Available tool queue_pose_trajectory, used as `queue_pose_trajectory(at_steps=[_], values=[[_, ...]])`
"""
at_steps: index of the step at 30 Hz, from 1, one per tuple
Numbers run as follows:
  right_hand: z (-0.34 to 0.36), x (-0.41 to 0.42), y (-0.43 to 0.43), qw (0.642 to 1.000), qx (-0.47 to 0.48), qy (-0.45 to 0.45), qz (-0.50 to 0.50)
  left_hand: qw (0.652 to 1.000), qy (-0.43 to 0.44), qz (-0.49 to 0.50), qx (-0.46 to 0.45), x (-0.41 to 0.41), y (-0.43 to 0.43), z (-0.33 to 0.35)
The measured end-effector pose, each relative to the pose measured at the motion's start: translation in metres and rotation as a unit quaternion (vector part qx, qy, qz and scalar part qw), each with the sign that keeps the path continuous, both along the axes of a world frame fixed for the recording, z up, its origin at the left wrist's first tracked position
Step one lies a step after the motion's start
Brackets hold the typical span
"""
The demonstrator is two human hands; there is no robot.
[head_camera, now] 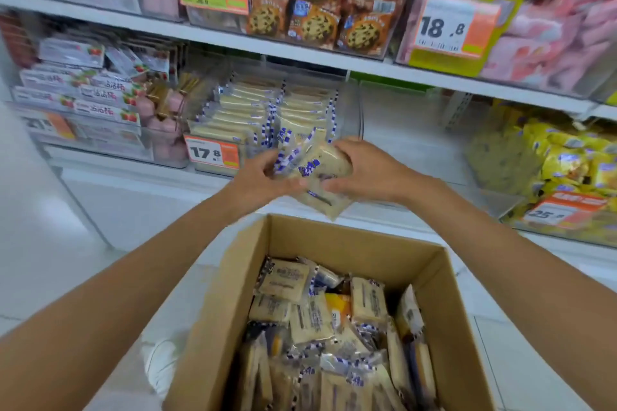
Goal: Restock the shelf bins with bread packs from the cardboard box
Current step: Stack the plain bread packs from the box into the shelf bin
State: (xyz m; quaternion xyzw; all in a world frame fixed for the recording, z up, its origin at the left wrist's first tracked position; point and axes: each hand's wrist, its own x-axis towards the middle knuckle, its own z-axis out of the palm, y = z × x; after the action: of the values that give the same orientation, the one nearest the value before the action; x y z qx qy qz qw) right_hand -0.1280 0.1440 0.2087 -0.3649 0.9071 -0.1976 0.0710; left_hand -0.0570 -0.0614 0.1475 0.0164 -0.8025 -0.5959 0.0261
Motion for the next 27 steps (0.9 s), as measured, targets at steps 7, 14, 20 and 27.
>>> queue_pose_trajectory(at_steps=[7, 14, 20, 27], values=[[0.047, -0.061, -0.043, 0.982, 0.004, 0.185, -0.037, 0.988, 0.066, 0.081, -0.117, -0.056, -0.075, 0.046], [-0.041, -0.129, -0.09, 0.968, 0.194, 0.148, -0.053, 0.953, 0.043, 0.02, -0.3, -0.129, -0.091, 0.019], [-0.057, -0.142, -0.076, 0.982, 0.149, 0.112, -0.04, 0.898, 0.049, -0.048, -0.434, -0.169, -0.085, 0.006], [-0.058, -0.147, -0.086, 0.993, 0.096, 0.031, -0.055, 0.918, 0.061, 0.007, -0.391, -0.173, -0.087, 0.008]])
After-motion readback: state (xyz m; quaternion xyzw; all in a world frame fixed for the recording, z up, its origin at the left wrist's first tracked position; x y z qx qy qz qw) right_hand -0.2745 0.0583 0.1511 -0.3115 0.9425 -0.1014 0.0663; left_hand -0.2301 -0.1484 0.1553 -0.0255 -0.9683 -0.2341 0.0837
